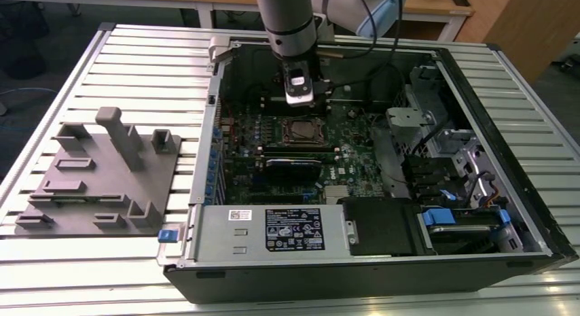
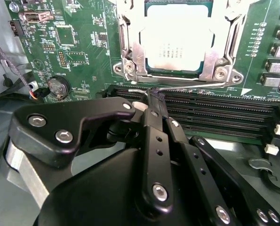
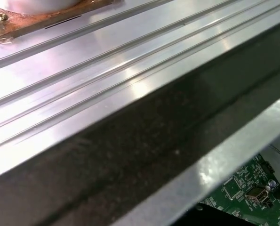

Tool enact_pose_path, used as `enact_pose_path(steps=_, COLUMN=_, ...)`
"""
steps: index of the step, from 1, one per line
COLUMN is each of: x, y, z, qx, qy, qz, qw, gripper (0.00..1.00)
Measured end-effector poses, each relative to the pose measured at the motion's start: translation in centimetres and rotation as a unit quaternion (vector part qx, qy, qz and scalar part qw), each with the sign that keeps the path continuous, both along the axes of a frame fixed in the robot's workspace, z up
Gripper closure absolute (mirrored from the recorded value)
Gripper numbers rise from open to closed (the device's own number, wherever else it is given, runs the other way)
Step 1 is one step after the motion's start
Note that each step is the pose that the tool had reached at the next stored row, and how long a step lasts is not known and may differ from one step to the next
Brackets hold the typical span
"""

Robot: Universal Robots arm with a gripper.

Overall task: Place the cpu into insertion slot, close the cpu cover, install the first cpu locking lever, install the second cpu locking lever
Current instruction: 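Install the first cpu locking lever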

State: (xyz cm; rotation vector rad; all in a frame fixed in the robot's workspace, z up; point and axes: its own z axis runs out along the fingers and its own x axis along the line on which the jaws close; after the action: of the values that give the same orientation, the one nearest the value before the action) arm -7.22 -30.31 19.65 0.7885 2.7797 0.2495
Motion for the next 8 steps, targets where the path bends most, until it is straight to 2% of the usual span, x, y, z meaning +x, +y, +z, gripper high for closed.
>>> enact_pose_path(steps=8, x=-0.15, y=-0.25, z=-0.06, qx=-0.0001, qy=-0.0012, qz=0.000, qw=1.00000, gripper=0.90)
